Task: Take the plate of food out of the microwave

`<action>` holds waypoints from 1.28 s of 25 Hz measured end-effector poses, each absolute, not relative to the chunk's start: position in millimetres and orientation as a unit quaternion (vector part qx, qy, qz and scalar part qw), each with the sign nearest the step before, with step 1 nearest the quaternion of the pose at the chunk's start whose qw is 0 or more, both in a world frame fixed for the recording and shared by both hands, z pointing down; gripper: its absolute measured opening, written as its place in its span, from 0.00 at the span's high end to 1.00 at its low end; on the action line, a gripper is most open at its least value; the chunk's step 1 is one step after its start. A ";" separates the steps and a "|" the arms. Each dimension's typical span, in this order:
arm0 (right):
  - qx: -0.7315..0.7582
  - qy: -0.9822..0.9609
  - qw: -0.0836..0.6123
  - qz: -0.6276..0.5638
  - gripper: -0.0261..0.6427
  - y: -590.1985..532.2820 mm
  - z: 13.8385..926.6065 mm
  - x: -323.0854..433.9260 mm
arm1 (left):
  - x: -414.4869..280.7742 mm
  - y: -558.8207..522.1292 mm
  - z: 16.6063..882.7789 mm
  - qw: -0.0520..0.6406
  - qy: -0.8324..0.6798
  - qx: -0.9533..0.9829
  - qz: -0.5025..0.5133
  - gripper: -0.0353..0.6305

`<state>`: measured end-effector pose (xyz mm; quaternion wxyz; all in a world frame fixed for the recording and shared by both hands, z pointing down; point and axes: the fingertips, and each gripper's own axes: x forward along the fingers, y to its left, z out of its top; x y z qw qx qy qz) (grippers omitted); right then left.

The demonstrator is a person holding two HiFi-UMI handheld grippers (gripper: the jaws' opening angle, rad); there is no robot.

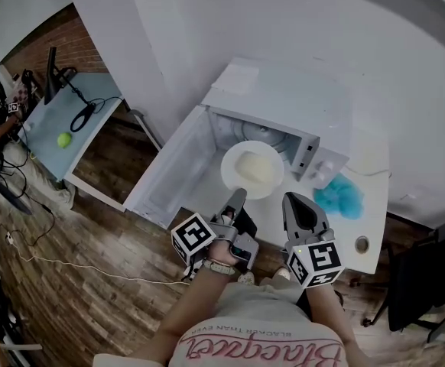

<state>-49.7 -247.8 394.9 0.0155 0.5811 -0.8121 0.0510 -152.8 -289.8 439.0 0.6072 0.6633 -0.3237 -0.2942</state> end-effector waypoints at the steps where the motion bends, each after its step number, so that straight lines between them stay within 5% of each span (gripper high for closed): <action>1: 0.583 -0.811 0.016 0.048 0.95 -248.6 393.5 -49.4 | -152.6 -290.1 437.0 0.607 -0.322 0.663 -0.295 0.92; 32: 0.563 -0.826 0.017 -0.019 0.95 -270.8 349.9 -18.9 | -123.8 -299.0 390.5 0.574 -0.333 0.667 -0.340 0.92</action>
